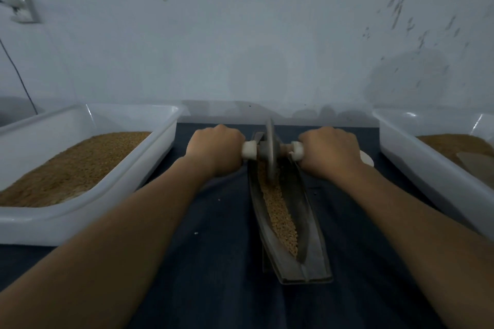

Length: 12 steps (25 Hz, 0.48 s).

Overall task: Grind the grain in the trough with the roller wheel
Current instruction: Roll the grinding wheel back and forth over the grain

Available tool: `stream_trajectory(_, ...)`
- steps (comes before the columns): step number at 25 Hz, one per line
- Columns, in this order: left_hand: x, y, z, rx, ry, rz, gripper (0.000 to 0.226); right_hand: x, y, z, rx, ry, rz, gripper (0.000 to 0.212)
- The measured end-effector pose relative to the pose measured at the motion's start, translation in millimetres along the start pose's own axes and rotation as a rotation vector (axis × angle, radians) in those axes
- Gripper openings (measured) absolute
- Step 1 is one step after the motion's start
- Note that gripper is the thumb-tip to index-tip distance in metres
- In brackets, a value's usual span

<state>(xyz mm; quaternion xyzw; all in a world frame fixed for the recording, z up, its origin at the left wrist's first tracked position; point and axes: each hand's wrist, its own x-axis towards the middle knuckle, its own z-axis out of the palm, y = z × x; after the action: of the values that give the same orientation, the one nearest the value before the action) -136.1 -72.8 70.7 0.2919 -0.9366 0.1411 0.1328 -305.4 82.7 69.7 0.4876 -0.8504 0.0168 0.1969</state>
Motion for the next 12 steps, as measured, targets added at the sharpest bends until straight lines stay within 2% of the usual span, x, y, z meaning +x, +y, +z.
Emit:
stream_trajectory(2,-9.7,0.2,-0.3,-0.040,-0.032,0.005,0.013,-2.3,3.2,-2.8,-0.015,-0.017,-0.028,0.021)
stream_trajectory(4,-39.4,4.6,1.4,-0.016,0.041,0.064,0.011,-30.2,9.5,-5.0,-0.003,-0.021,-0.063,0.027)
stream_trajectory(6,-72.3,9.1,0.4,0.057,0.214,0.146,0.029,-66.7,15.1,-8.2,-0.027,0.052,-0.083,0.030)
stream_trajectory(8,-84.9,8.5,-10.1,0.113,0.301,0.194,0.047,-84.8,19.7,-11.7,-0.060,0.100,-0.106,0.027)
stream_trajectory(10,-76.4,8.3,-6.3,0.083,0.173,0.155,0.042,-76.4,18.1,-13.1,-0.067,0.089,-0.089,0.025)
stream_trajectory(12,-49.6,7.7,1.7,0.016,0.060,0.048,0.020,-47.2,11.2,-7.5,-0.058,0.069,-0.067,0.025)
